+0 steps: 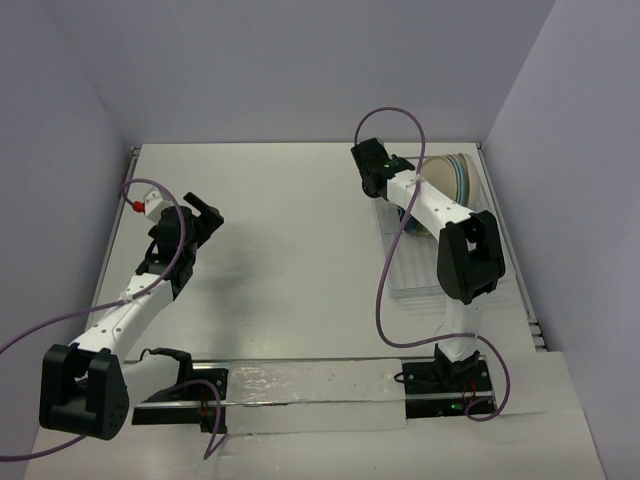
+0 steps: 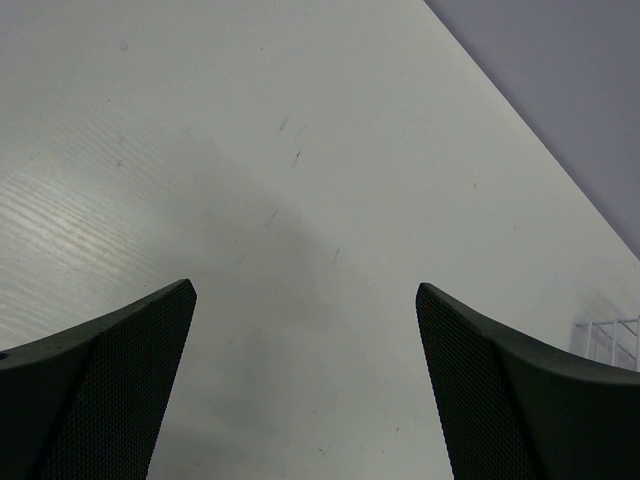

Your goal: Load the plates into the dish rack

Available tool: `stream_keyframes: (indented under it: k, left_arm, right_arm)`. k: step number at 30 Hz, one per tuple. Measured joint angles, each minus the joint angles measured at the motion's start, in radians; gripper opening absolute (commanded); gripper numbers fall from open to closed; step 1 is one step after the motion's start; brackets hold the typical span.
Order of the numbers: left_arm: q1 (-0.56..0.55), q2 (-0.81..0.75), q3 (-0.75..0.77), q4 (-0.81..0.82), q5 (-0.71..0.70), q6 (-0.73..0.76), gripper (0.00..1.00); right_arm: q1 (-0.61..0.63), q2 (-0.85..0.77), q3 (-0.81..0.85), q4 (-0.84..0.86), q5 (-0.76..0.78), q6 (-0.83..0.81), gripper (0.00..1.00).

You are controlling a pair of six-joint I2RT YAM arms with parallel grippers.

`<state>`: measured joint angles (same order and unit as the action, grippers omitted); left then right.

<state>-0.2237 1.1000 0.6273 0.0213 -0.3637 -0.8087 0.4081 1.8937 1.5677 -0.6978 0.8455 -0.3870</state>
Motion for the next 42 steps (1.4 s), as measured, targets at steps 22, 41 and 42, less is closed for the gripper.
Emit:
stream_keyframes:
  k: [22,41,42]
  left_arm:
    - [0.000,0.037,0.070,0.045,0.038,0.015,0.99]
    - [0.150,0.079,0.097,0.170,0.262,0.040,0.99]
    - [0.150,0.074,0.091,0.170,0.266,0.040,0.99]
  right_arm:
    - [-0.031,-0.199,0.205,-0.014,-0.220,0.202,1.00]
    - [-0.289,-0.989,-0.651,0.109,-0.242,0.979,1.00]
    - [-0.290,-1.026,-0.678,0.110,-0.234,0.991,1.00]
